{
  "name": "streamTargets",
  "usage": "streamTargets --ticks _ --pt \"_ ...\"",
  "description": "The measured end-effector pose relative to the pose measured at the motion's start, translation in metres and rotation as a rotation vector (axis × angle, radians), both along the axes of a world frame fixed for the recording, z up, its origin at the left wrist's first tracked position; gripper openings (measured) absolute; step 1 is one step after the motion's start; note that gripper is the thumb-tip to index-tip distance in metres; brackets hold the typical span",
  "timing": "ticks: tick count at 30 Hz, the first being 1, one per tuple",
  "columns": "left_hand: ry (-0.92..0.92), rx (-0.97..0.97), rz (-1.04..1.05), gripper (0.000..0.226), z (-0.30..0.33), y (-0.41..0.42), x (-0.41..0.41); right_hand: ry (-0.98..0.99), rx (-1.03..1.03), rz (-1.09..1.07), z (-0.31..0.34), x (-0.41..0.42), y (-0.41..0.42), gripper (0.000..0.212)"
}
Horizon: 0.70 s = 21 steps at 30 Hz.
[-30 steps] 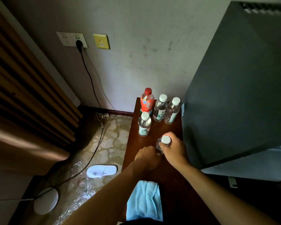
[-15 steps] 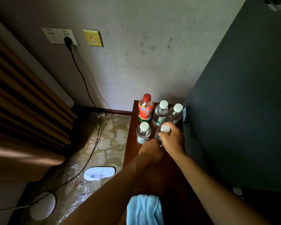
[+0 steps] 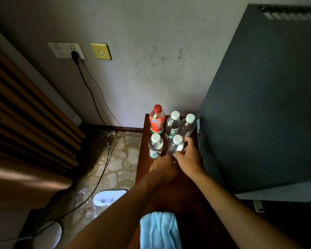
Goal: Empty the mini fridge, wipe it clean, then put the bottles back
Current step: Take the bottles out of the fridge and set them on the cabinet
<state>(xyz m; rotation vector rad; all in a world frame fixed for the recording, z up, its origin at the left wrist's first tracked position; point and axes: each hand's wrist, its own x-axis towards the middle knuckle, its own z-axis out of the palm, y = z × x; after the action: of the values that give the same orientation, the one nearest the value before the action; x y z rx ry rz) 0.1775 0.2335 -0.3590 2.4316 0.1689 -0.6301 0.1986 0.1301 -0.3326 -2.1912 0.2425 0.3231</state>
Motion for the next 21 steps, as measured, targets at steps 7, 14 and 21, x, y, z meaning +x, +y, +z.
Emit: streamTargets --ticks 7,14,21 --pt "-0.042 -0.044 -0.037 0.033 0.002 -0.012 -0.034 0.019 -0.059 0.089 -0.01 -0.046 -0.032 0.027" --pt "0.006 -0.064 -0.099 0.035 -0.009 -0.053 -0.069 0.085 -0.055 0.152 -0.033 -0.099 -0.081 0.021" --pt "0.098 -0.078 -0.222 0.034 -0.012 -0.1 -0.086 0.155 -0.081 0.054 -0.035 -0.13 -0.144 0.014"
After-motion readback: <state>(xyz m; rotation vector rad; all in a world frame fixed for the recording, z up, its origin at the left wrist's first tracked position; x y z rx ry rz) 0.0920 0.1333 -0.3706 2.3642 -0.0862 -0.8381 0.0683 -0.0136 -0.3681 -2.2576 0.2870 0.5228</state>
